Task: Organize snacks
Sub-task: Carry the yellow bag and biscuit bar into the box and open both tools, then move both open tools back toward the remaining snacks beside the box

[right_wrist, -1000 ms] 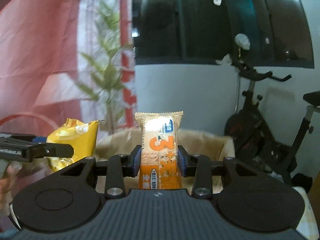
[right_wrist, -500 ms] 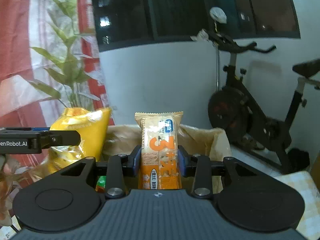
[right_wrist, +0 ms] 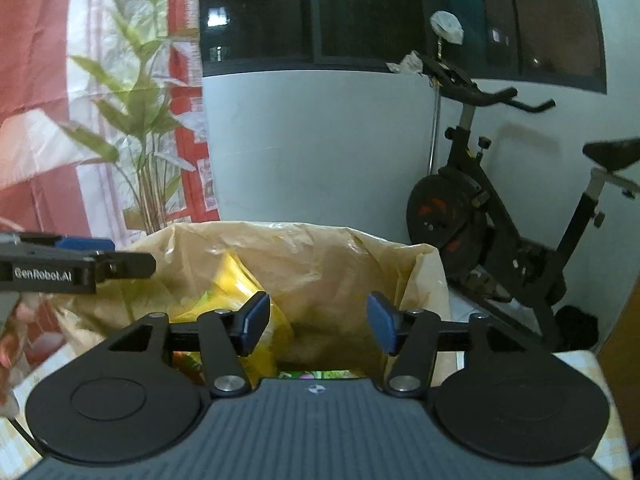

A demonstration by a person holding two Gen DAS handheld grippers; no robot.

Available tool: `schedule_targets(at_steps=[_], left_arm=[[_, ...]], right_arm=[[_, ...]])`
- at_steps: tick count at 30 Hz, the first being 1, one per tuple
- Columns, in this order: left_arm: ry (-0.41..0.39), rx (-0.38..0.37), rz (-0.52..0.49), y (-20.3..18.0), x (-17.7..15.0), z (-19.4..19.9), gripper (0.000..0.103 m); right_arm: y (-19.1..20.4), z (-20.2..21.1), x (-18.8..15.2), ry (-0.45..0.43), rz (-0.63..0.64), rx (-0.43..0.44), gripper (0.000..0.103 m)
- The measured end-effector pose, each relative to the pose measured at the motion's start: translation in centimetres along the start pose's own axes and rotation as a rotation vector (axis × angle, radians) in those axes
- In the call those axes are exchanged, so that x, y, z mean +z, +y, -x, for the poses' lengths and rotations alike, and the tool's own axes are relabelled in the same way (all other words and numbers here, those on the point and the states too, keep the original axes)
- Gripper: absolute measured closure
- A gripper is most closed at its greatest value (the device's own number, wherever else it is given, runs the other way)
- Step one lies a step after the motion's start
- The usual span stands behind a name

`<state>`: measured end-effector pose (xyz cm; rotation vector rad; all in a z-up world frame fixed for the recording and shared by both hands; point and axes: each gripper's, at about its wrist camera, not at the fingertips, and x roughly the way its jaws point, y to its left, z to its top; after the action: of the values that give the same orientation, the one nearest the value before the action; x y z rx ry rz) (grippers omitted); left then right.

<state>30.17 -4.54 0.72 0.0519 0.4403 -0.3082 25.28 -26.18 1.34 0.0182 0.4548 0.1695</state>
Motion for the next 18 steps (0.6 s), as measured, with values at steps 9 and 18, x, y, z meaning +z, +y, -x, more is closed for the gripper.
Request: schedule_targets(at_steps=[9, 18], left_arm=[[-0.02, 0.008, 0.021, 0.7, -2.3, 5.8, 0.02], [-0.006, 0.038, 0.085, 2.0, -6.5, 9.8, 0.02]], right_arm=[[2.2, 3.9, -0.4, -0.029, 0.06, 0.027, 0.042], [4.4, 7.2, -2.8, -0.048, 0.095, 0.076, 0.041]])
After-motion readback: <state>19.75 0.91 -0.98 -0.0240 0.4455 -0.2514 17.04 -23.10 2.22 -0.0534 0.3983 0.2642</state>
